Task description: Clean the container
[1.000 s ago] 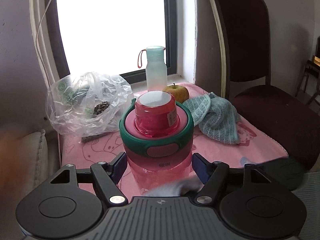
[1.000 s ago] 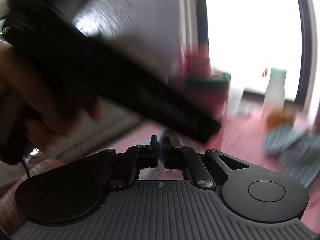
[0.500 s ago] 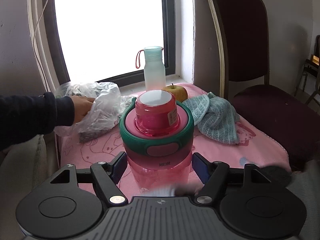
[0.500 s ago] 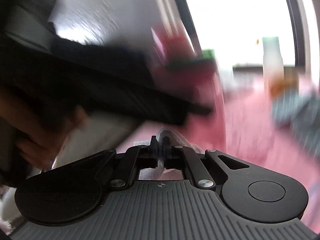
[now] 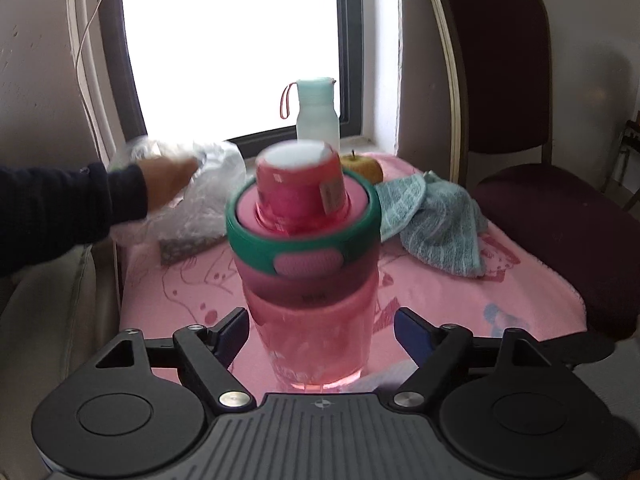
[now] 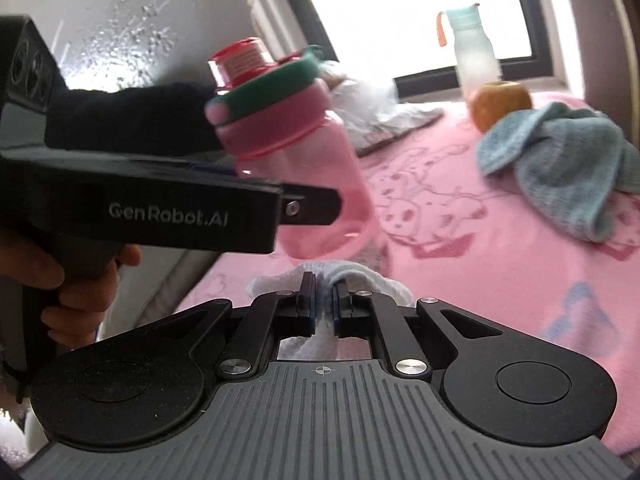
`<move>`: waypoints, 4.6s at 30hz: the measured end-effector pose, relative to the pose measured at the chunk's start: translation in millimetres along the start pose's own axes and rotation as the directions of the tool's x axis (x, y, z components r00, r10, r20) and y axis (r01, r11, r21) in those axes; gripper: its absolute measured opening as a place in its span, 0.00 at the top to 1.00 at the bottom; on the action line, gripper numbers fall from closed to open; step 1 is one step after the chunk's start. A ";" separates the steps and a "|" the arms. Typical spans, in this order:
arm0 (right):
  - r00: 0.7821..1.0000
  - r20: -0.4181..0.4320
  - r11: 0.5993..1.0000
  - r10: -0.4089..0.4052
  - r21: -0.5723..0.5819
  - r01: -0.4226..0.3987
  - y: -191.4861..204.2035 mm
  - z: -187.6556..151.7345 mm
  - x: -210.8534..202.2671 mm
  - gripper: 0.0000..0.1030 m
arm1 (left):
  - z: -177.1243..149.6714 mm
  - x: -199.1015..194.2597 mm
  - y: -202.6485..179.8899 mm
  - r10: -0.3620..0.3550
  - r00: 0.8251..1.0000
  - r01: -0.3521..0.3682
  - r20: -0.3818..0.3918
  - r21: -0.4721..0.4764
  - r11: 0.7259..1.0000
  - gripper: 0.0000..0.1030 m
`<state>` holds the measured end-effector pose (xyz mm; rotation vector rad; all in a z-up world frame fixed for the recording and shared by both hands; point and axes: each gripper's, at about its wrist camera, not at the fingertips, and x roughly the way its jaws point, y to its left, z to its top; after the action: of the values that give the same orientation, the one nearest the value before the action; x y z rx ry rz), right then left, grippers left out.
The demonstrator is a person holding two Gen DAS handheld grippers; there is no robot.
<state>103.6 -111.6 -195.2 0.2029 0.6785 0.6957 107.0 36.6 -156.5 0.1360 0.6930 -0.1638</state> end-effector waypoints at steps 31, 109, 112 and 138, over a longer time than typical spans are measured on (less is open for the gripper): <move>0.992 -0.061 0.993 0.111 0.053 -0.108 -22.4 13.9 22.1 0.95 | -8.9 28.6 14.4 -0.133 0.991 0.134 -0.020 0.088 0.987 0.23; 0.993 0.014 0.974 0.116 0.195 -0.116 -51.6 15.7 15.7 0.91 | -1.0 38.9 25.3 -0.285 0.955 0.279 -0.079 -0.078 0.957 0.22; 0.995 0.014 0.978 0.096 0.182 -0.097 -57.9 17.5 11.2 0.91 | -1.8 33.6 22.7 -0.298 0.952 0.290 -0.070 -0.106 0.951 0.22; 0.987 -0.124 0.995 0.104 0.022 -0.102 -38.5 11.7 45.1 0.98 | 31.9 17.5 13.5 -0.194 0.980 0.194 0.049 0.000 0.981 0.31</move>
<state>156.7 -111.0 -224.1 0.2111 0.7982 0.8072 142.8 42.3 -142.5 0.0589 0.6579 -0.3516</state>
